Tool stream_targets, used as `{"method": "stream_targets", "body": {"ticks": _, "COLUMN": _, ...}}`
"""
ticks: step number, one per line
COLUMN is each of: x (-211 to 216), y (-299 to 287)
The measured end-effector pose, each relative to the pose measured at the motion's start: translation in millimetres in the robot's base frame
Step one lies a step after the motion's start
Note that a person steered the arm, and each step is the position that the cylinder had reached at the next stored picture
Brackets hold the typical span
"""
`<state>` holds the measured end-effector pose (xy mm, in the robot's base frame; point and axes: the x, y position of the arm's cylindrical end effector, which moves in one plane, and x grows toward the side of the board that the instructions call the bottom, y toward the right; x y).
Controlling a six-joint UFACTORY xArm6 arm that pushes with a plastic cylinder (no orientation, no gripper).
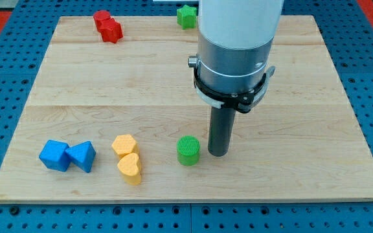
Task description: Point at the blue cube
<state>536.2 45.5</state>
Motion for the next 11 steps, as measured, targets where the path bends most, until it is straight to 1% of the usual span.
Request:
{"method": "stream_targets", "body": {"ticks": 1, "x": -5.9, "y": -7.0}}
{"method": "stream_targets", "body": {"ticks": 2, "x": -12.1, "y": -32.0}}
{"method": "stream_targets", "body": {"ticks": 3, "x": -13.8, "y": -98.5}}
{"method": "stream_targets", "body": {"ticks": 4, "x": -26.9, "y": -121.1}}
{"method": "stream_targets", "body": {"ticks": 5, "x": -54.7, "y": -128.4}}
{"method": "stream_targets", "body": {"ticks": 6, "x": -68.7, "y": -177.1}}
{"method": "stream_targets", "body": {"ticks": 7, "x": -65.7, "y": -252.4}}
{"method": "stream_targets", "body": {"ticks": 8, "x": -36.3, "y": -311.7}}
{"method": "stream_targets", "body": {"ticks": 9, "x": 2.9, "y": -321.0}}
{"method": "stream_targets", "body": {"ticks": 10, "x": 16.6, "y": -317.8}}
{"method": "stream_targets", "body": {"ticks": 11, "x": 21.5, "y": -310.4}}
